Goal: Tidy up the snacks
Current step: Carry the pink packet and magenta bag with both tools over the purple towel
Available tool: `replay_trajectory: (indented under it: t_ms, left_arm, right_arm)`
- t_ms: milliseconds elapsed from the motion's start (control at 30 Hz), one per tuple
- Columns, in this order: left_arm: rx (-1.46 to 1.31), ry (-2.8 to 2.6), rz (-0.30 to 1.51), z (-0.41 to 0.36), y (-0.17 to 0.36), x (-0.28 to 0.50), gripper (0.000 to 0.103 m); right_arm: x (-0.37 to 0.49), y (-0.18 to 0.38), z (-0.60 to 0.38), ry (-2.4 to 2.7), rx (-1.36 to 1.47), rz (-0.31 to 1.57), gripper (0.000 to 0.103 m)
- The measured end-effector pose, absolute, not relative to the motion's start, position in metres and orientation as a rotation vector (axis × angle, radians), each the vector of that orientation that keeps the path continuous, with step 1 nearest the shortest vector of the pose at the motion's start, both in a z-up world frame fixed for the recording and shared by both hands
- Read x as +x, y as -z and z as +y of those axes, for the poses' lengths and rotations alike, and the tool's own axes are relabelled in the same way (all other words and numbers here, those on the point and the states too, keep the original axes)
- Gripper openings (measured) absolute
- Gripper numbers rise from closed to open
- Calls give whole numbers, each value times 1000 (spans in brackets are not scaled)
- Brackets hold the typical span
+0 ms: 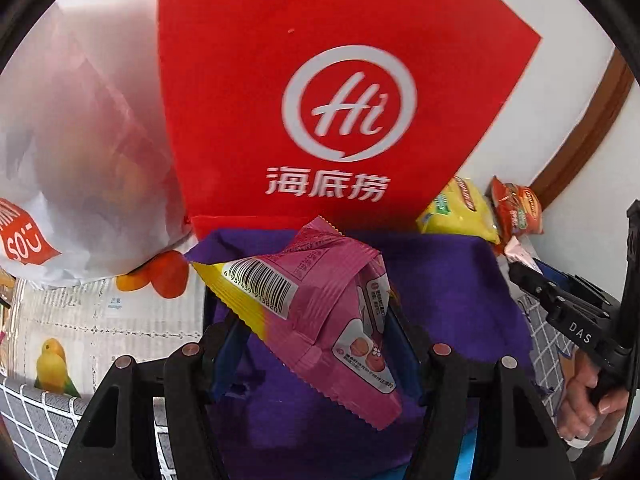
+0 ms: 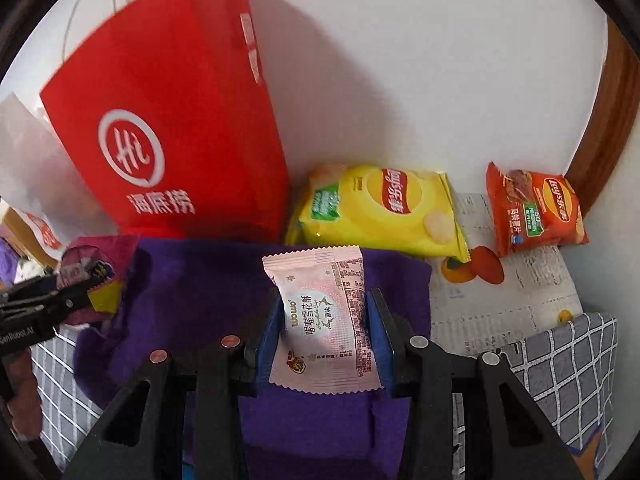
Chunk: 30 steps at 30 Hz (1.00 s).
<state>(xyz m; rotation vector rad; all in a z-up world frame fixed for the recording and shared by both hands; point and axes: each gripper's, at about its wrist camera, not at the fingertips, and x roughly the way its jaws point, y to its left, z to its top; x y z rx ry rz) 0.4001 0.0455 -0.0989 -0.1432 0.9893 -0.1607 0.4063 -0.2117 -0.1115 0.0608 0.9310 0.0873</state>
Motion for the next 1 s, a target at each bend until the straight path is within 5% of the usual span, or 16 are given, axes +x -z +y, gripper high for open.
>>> replay_trajectory:
  t_ms: [1000]
  left_arm:
    - [-116,129,1143,30,145,415,63]
  right_arm:
    - [427,174,-202,-88,14,1162,42]
